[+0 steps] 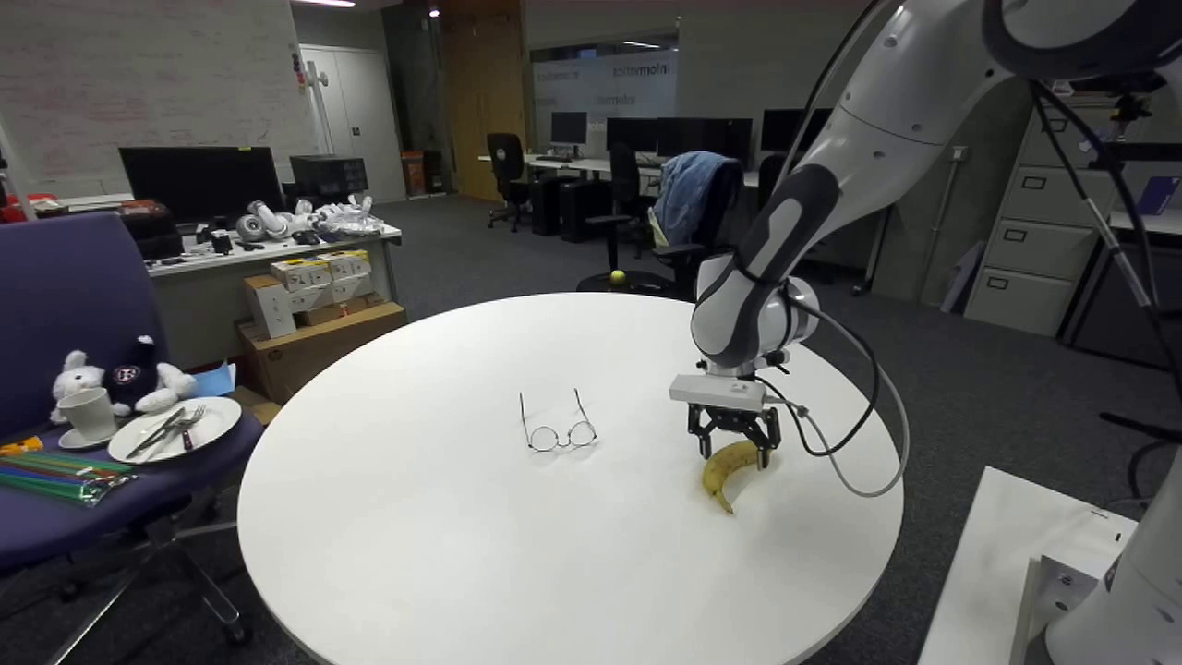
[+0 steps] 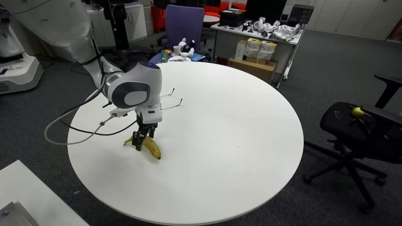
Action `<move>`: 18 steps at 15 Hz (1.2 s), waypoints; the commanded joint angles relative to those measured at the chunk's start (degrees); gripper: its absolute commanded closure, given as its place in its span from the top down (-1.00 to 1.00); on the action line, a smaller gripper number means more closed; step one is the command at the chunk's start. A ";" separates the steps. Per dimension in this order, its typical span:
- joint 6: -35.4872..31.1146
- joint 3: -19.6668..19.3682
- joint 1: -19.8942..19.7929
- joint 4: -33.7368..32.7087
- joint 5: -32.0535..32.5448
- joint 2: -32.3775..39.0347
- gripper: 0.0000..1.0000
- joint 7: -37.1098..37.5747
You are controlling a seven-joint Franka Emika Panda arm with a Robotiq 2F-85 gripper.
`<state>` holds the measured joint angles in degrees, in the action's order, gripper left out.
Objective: Move the banana slightly to the right
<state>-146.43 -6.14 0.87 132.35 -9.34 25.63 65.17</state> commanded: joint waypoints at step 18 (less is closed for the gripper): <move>-0.39 -0.43 0.07 -0.23 -0.61 -0.01 -0.42 -2.39</move>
<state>-146.65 -6.15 0.89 131.51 -9.37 26.42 64.28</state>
